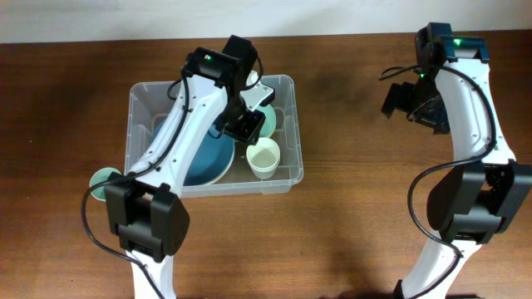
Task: Pack container
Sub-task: 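Lower the cream cup into the white cup and release, then move the left gripper left and grip the mint green cup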
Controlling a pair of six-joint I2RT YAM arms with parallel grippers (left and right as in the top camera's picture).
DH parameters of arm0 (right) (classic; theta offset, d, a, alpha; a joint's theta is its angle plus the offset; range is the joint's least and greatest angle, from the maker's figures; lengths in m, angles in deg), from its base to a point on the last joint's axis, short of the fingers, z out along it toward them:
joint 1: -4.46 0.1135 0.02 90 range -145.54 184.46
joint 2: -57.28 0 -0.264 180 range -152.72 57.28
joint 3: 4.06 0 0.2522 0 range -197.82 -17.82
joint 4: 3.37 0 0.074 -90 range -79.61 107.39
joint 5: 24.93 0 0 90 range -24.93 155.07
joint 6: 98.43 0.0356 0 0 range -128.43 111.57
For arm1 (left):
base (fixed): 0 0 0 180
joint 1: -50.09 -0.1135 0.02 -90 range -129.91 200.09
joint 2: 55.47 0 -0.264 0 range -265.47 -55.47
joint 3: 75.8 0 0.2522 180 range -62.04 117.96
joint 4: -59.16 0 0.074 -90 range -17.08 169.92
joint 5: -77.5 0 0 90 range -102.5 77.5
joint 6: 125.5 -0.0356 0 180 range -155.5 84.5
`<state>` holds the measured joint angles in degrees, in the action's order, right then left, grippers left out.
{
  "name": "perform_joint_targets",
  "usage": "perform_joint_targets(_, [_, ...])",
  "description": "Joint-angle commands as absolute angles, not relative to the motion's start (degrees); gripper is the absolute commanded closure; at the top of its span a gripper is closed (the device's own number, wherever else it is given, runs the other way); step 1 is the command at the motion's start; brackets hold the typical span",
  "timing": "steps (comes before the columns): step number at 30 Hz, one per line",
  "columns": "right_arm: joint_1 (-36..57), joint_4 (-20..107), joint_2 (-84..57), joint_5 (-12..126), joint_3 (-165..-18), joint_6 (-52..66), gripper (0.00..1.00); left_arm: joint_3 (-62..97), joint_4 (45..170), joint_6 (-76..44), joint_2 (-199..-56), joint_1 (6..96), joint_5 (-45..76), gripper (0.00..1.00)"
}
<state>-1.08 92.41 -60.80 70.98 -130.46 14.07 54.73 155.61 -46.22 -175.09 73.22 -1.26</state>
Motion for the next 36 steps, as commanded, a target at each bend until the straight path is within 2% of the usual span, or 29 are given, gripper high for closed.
perform_joint_targets(1, [-1.2,92.4,-60.5,71.1,-130.6,14.3,0.01,54.7,154.5,-46.7,-176.1,72.9,-1.4,0.51])
perform_joint_targets(5, [-1.2,92.4,-60.5,71.1,-130.6,14.3,0.01,60.0,155.8,-42.8,-176.1,72.0,-3.5,0.43])
perform_joint_targets(10, [-1.2,92.4,-60.5,71.1,-130.6,14.3,0.01,71.5,163.1,-36.4,-176.0,69.8,-11.7,0.37])
perform_joint_targets(14, [-1.2,92.4,-60.5,71.1,-130.6,14.3,0.01,80.6,169.4,-27.4,-176.0,67.0,-19.8,0.35])
perform_joint_targets(19, [-1.2,92.4,-60.5,71.1,-130.6,14.3,0.01,81.5,169.6,-21.9,-173.6,62.4,-21.4,0.35])
perform_joint_targets(26, [-1.2,92.4,-60.5,71.1,-130.6,14.3,0.01,74.7,169.6,-11.9,-163.4,51.7,-24.9,0.35])
perform_joint_targets(32, [-1.2,92.4,-60.5,71.1,-130.6,14.3,0.01,58.4,169.6,-0.6,-150.1,36.3,-25.8,0.34])
perform_joint_targets(33, [-1.2,92.4,-60.5,71.1,-130.6,14.3,0.01,55.0,169.6,0.9,-148.3,33.1,-25.8,0.24])
perform_joint_targets(34, [-1.2,92.4,-60.5,71.1,-130.6,14.3,0.01,52.8,169.6,1.2,-147.4,31.1,-25.8,0.2])
perform_joint_targets(36, [-1.2,92.4,-60.5,71.1,-130.6,14.3,0.01,48.5,169.2,1.2,-146.3,26.9,-25.4,0.2])
